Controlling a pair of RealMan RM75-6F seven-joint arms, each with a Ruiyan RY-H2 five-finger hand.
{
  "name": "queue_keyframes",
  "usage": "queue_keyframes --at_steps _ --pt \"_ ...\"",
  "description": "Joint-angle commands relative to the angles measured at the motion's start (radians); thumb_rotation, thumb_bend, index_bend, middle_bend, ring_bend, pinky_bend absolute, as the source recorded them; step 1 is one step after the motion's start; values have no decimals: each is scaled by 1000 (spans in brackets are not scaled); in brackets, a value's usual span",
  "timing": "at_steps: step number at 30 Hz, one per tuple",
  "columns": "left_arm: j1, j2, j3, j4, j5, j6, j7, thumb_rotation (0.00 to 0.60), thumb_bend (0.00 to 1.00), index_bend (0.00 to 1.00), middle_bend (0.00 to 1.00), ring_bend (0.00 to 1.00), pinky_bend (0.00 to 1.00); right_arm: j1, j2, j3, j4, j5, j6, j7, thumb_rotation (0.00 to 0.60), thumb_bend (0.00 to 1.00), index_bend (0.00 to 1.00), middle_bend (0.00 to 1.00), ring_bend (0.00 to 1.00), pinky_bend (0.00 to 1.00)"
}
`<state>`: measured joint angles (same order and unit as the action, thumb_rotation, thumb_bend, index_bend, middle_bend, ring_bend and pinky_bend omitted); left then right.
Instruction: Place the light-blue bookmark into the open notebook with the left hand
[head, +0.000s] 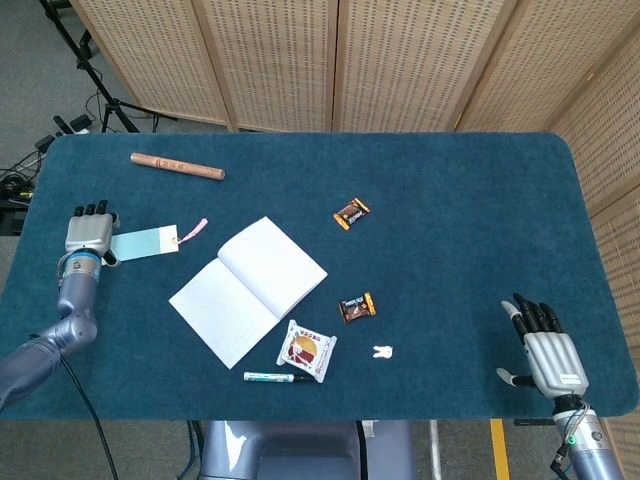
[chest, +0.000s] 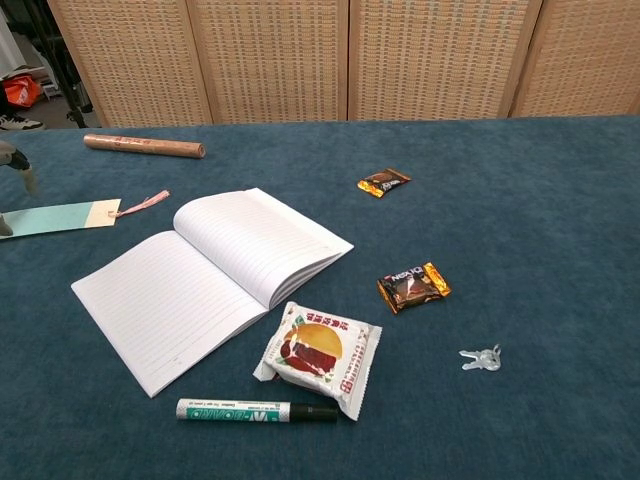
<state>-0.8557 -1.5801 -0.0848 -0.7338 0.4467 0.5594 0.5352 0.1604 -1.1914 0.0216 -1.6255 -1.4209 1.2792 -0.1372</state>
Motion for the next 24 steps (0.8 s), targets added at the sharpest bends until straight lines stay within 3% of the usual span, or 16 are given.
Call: queue_keyframes --at_steps 1,24 --pt "1 -15 -6 18 19 -15 -7 600 125 328 0 0 0 1 -1 0 1 3 -2 -3 600 156 0 0 0 0" --pt "11 -69 -42 105 82 -57 -18 600 138 328 0 0 0 5 -4 1 3 14 -5 -8 600 156 0 0 0 0"
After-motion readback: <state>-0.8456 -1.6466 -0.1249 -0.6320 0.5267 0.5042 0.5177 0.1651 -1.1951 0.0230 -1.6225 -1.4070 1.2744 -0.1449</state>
